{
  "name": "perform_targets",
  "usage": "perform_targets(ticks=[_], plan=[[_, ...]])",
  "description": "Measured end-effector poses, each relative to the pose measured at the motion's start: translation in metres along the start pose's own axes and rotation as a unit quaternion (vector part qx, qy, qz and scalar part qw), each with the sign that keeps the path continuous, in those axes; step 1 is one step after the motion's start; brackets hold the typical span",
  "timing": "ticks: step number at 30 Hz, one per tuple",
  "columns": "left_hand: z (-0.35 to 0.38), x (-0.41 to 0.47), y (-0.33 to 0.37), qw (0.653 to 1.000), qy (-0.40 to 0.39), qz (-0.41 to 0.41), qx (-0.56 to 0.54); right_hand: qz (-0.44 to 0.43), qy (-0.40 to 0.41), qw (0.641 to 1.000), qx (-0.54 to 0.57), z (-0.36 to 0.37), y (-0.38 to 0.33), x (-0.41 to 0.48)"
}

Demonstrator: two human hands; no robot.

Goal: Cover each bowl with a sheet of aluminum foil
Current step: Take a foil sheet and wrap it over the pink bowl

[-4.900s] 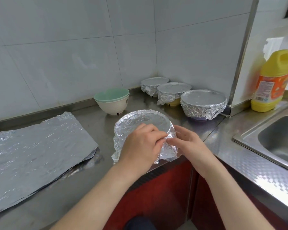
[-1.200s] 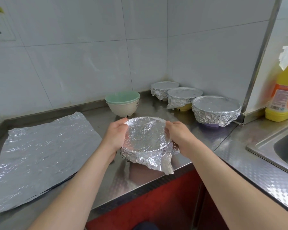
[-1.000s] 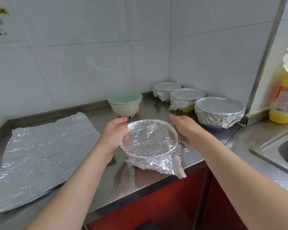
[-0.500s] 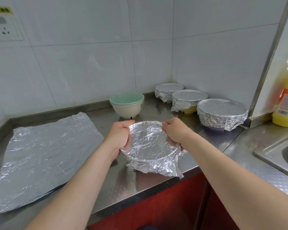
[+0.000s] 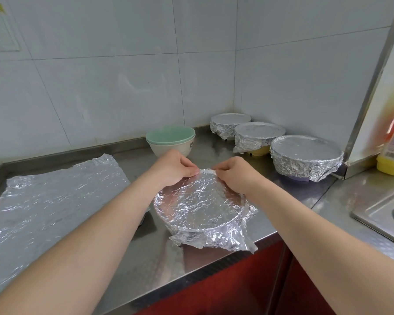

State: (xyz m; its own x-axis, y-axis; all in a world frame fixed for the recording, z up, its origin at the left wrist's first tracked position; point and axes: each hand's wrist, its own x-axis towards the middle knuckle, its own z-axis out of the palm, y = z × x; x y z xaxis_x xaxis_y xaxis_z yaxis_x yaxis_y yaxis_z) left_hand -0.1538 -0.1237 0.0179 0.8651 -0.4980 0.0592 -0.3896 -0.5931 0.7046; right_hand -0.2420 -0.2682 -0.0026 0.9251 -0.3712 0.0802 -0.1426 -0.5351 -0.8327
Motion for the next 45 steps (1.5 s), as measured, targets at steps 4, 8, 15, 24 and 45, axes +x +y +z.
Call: perform_targets(ticks=[4,8,15,24,45], plan=[[0.001,0.001,-0.003,1.0,0.017,0.014,0.021,-0.023,0.003,1.0,-0.017,0.002,0.003,0.005],[0.0,-0.001,-0.003,0.999,0.023,0.01,0.03,-0.017,-0.018,1.0,0.009,-0.001,0.003,0.007],[-0.016,-0.047,0.003,0.992,0.07,0.099,0.036,0.051,-0.166,0.911,0.373,-0.037,0.059,-0.027],[0.04,-0.12,0.009,0.926,0.011,0.336,0.174,-0.034,-0.171,0.91,0.377,-0.019,0.072,-0.075],[0.075,-0.109,0.0,0.866,0.163,0.418,0.22,0.067,0.14,0.839,0.522,0.05,0.035,-0.093]])
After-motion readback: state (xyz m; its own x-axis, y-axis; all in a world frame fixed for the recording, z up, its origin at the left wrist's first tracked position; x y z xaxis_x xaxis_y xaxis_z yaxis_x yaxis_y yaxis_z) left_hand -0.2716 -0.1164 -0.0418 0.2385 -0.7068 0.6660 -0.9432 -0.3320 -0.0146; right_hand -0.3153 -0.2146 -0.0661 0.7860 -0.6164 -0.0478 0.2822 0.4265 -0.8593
